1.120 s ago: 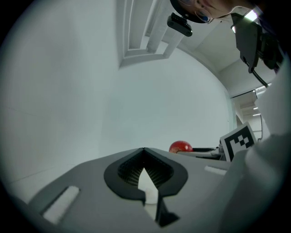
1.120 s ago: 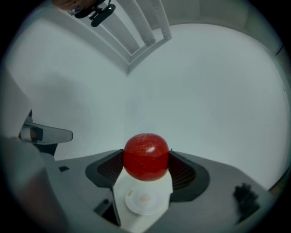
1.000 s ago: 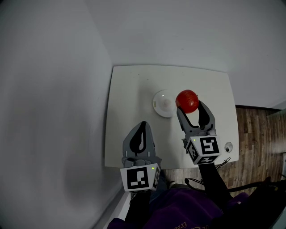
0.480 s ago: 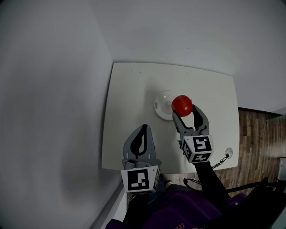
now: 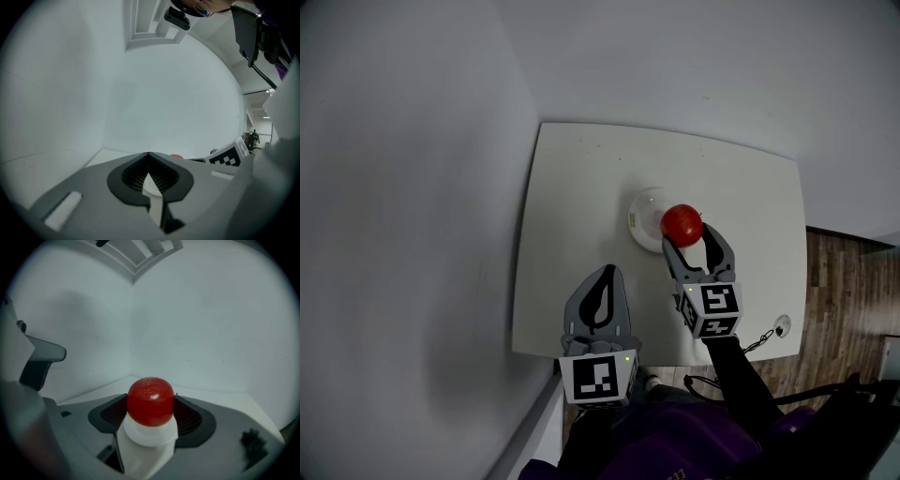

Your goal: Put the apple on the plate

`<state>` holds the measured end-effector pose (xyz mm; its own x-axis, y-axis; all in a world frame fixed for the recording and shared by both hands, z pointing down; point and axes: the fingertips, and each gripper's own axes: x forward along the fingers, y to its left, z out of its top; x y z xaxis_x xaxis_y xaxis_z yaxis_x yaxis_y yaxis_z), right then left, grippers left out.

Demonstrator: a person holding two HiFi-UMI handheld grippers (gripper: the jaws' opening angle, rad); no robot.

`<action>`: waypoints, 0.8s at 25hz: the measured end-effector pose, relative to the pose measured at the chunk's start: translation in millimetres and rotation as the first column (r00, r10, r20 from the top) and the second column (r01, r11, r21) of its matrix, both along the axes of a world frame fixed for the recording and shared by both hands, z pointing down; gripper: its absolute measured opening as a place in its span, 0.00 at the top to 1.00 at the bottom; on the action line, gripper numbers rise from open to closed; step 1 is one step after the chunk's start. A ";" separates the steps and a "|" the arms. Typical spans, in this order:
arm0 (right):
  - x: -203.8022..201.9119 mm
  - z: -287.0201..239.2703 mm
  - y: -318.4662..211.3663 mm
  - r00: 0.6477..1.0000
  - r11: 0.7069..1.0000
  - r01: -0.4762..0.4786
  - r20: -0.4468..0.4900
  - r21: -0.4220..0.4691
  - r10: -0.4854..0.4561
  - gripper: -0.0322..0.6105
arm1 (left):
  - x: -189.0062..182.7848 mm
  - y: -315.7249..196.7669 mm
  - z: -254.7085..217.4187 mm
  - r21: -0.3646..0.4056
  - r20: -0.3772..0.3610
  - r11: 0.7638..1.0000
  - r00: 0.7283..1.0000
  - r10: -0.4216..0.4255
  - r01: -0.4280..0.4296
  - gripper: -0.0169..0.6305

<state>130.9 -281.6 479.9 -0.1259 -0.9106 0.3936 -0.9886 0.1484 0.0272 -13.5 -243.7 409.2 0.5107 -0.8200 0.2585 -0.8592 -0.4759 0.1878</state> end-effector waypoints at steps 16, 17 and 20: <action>-6.1 60.6 -10.1 0.998 0.992 0.025 -0.058 -0.124 -0.032 0.44 | -7.2 -1.0 25.1 -0.069 0.019 0.998 1.000 0.010 -0.009 0.96; -6.0 64.0 -10.9 0.998 0.991 0.022 -0.060 -0.130 -0.030 0.44 | -7.2 -1.5 26.7 -0.070 0.018 0.997 1.000 0.014 -0.013 0.96; -7.4 70.7 -11.4 0.998 0.989 0.017 -0.060 -0.148 -0.027 0.44 | -8.3 -2.4 29.7 -0.070 0.013 0.997 1.000 0.020 -0.019 0.96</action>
